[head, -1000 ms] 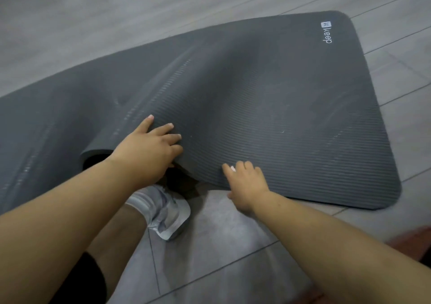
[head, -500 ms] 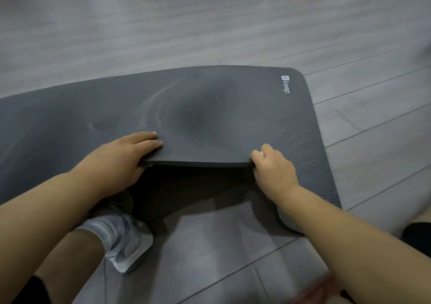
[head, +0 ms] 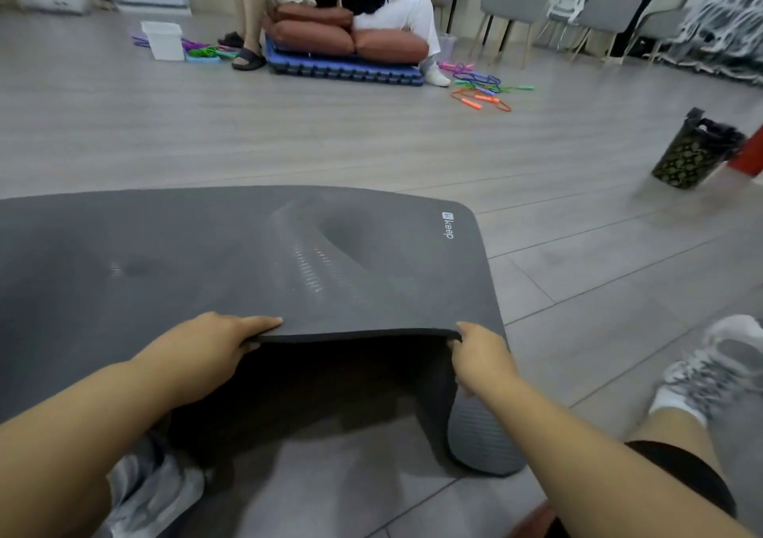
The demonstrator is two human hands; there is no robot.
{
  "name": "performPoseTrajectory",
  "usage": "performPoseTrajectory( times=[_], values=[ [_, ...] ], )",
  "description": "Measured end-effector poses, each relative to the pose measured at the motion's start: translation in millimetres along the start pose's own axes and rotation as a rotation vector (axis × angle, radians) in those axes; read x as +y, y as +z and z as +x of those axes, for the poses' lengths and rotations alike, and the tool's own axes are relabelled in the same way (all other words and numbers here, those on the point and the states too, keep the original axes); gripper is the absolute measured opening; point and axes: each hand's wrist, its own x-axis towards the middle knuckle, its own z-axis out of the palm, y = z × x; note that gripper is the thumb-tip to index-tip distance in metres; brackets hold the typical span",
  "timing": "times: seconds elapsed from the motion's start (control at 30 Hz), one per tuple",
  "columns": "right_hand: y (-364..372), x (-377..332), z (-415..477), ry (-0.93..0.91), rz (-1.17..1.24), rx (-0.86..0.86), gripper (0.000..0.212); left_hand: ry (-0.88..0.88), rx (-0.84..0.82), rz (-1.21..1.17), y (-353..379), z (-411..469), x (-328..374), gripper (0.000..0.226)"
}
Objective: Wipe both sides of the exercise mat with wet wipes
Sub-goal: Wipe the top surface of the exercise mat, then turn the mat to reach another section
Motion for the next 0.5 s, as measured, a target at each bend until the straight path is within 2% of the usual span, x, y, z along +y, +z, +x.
performPoseTrajectory(
  times=[0.1, 0.17, 0.2, 0.3, 0.5],
  values=[
    [14, 2, -7, 0.334, 0.474, -0.224, 0.018, 0.036, -0.019, 0.026, 4, 2, 2, 0.043],
    [12, -1, -1, 0.389, 0.605, -0.213, 0.016, 0.055, -0.035, 0.004, 8, 4, 3, 0.043],
    [7, -3, 6, 0.336, 0.572, -0.141, 0.016, 0.067, -0.04, -0.018, 10, 6, 3, 0.044],
    [-27, -20, 27, -0.044, 0.219, 0.228, 0.02, 0.1, -0.032, -0.076, 15, 14, 6, 0.044],
    [-124, -88, 41, -0.768, -0.069, 0.719, 0.023, 0.147, 0.056, -0.199, 2, 44, 45, 0.042]
  ],
)
